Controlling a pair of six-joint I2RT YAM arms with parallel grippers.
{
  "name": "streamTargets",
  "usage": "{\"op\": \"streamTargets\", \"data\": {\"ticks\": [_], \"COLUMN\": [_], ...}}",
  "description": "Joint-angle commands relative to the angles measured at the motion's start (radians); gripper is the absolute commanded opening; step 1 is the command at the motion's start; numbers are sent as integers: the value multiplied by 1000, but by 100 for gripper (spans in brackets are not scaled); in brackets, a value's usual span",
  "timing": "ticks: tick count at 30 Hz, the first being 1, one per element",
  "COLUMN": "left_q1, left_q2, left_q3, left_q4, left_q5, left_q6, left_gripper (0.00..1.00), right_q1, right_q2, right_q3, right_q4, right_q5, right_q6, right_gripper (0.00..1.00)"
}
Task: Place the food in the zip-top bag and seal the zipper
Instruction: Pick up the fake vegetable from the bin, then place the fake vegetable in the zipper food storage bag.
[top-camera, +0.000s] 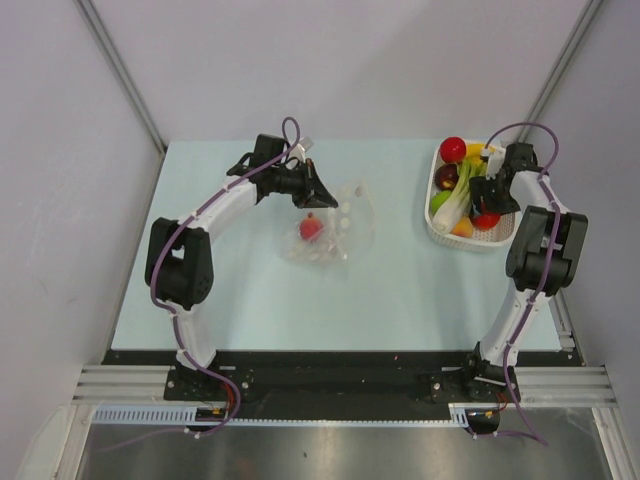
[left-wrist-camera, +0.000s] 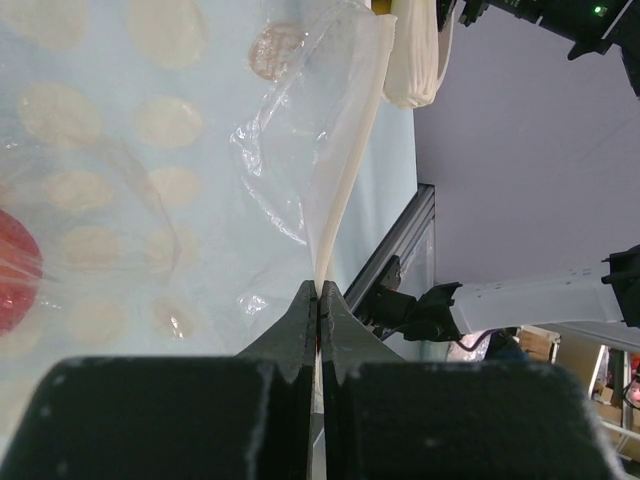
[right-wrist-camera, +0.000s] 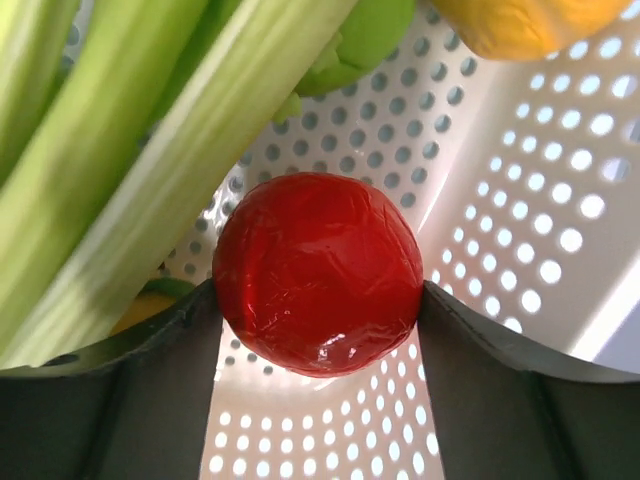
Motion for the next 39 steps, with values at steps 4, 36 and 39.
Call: {"op": "streamTargets", "data": {"ticks": [4,36,39], "left_q1": [6,1,1], "left_q2": [-8,-95,-98], "left_q3": [31,0,-15], "left_q4": [2,165,238], "left_q5": [15,230,242], "left_q6": [35,-200,-270], "left_gripper": [0,0,0], "right_q1": [-38,623,628], "right_q2": [-154,-367,-366], "right_q3": [112,-63,-48], "right_q4": [-116,183,169], "right_q5": [-52,-517,-530], "right_q6": [9,322,332], "right_gripper": [52,56,94]}}
